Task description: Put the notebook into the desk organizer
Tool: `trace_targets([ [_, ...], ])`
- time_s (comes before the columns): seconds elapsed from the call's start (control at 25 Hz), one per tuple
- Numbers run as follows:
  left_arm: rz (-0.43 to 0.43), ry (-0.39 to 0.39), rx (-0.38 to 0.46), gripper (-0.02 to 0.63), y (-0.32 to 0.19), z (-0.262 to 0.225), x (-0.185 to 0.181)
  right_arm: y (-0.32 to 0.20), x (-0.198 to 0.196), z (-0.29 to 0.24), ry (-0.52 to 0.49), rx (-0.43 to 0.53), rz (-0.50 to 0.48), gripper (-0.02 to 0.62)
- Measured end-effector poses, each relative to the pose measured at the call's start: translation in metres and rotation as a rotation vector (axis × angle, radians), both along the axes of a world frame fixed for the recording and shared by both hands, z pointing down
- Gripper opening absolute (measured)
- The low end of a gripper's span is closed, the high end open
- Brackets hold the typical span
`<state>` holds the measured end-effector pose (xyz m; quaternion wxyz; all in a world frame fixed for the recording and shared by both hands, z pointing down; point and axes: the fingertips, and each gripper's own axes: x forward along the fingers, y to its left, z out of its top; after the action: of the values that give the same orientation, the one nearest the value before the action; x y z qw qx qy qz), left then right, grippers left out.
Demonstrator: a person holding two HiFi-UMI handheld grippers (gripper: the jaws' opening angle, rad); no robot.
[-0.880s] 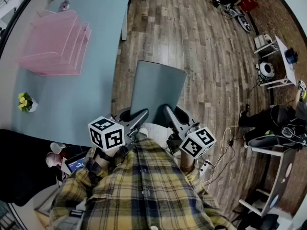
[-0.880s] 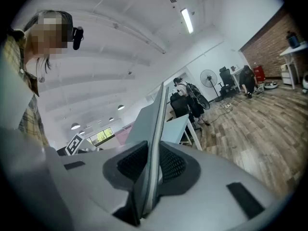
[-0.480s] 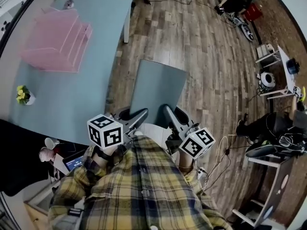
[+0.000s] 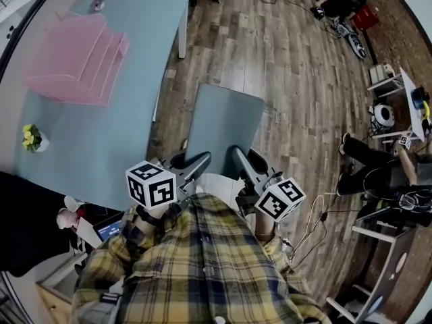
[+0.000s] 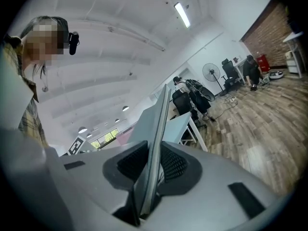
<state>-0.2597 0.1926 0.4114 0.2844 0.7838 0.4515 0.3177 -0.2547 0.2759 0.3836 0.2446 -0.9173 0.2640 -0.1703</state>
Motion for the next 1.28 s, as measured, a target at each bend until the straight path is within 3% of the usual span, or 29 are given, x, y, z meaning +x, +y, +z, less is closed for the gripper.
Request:
trace_targets([
  [0.4, -0.045, 0.019, -0.019, 0.089, -0.009, -0.001, 0.128, -0.01, 0.132, -0.002, 0.014, -0.011, -0.036, 0.074],
  [0.64, -0.086, 0.011, -0.023, 0.089, -0.022, -0.003, 0.186, -0.023, 0.193, -0.004, 0.006, -0.015, -0.071, 0.074],
  [1.0, -0.192, -0.024, -0.033, 0.089, -0.066, 0.005, 0.234, -0.069, 0.251, 0.005, -0.033, -0.021, -0.17, 0.074],
  [1.28, -0.285, -0.044, -0.054, 0.089, -0.098, 0.006, 0.244, -0.104, 0.269, 0.005, -0.048, -0.044, -0.255, 0.074],
])
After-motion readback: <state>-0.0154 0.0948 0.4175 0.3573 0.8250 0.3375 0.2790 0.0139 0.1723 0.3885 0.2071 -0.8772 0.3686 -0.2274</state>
